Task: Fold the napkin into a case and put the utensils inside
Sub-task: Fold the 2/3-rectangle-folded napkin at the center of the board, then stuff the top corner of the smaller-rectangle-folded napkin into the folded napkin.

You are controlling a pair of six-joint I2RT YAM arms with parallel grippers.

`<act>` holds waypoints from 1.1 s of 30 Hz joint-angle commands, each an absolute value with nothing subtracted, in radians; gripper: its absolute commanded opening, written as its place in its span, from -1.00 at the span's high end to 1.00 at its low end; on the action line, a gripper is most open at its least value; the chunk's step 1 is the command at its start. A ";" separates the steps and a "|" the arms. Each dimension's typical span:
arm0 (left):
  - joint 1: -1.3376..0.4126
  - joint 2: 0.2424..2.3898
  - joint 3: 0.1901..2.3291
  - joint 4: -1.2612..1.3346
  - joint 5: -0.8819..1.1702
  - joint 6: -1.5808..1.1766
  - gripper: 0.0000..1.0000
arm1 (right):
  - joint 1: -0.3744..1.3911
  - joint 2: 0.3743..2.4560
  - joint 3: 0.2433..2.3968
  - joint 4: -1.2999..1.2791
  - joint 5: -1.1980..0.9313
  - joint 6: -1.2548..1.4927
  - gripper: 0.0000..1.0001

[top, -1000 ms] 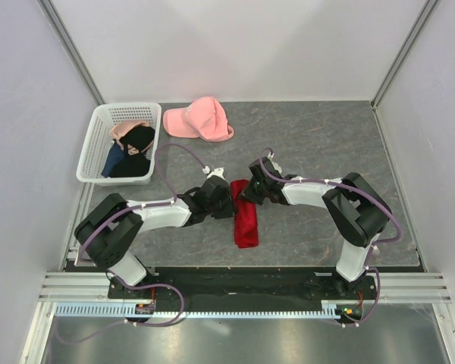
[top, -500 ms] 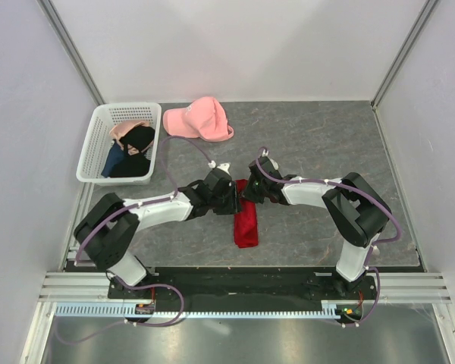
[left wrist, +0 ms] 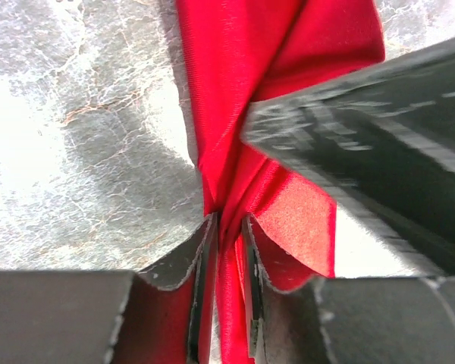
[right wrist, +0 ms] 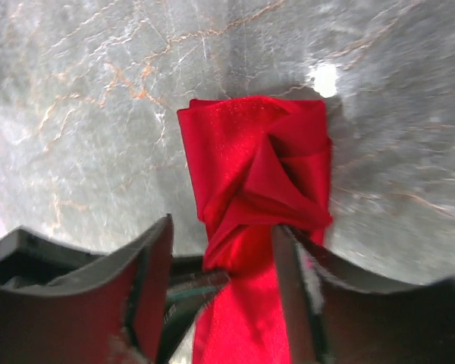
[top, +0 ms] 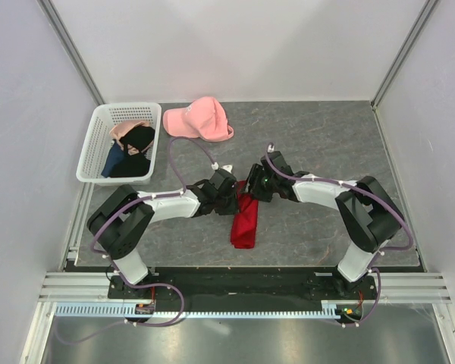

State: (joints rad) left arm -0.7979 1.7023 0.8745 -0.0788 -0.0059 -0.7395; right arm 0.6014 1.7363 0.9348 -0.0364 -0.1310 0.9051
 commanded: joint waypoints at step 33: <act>-0.819 1.623 0.841 -0.094 0.034 -0.787 0.56 | 0.551 1.690 0.879 0.161 -0.290 0.887 -0.06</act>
